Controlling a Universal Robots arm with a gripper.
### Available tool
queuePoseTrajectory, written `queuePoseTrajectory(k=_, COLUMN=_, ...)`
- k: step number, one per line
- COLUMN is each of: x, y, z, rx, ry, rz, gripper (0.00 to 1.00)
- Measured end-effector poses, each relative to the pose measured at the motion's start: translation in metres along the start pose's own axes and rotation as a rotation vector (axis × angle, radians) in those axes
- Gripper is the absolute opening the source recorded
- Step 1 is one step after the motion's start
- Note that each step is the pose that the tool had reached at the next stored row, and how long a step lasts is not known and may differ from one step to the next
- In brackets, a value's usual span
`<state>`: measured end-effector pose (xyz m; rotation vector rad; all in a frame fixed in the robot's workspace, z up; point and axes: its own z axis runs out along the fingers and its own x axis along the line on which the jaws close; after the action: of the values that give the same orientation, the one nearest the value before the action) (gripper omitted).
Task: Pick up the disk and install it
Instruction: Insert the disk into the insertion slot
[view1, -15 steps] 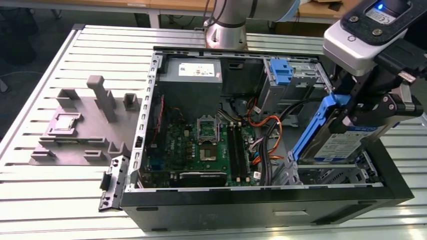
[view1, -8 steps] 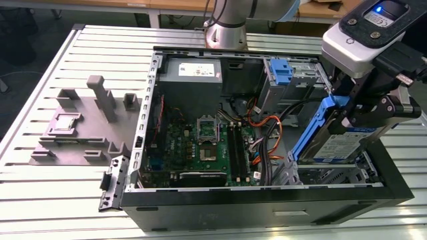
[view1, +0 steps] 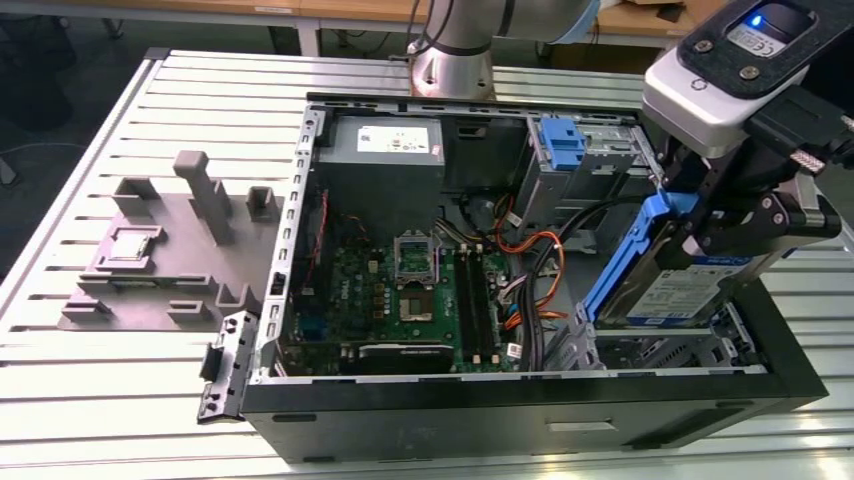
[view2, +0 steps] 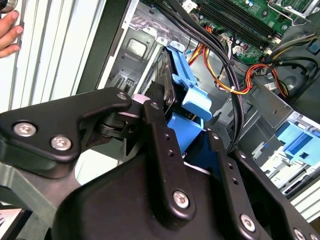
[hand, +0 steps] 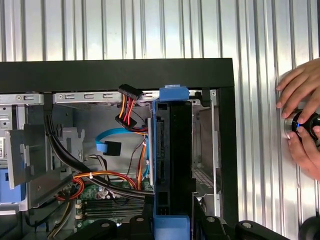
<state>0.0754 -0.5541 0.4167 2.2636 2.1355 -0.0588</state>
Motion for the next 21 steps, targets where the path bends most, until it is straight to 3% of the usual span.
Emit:
queuePoseTrajectory(k=12, x=-0.0034, y=0.0002, z=0.0009, rx=0.0000, ry=-0.0003, rz=0.000, gripper=0.37)
queuePoseTrajectory(k=21, x=-0.0037, y=0.0003, z=0.0060, rx=0.0000, ry=-0.0002, rz=0.000, gripper=0.37)
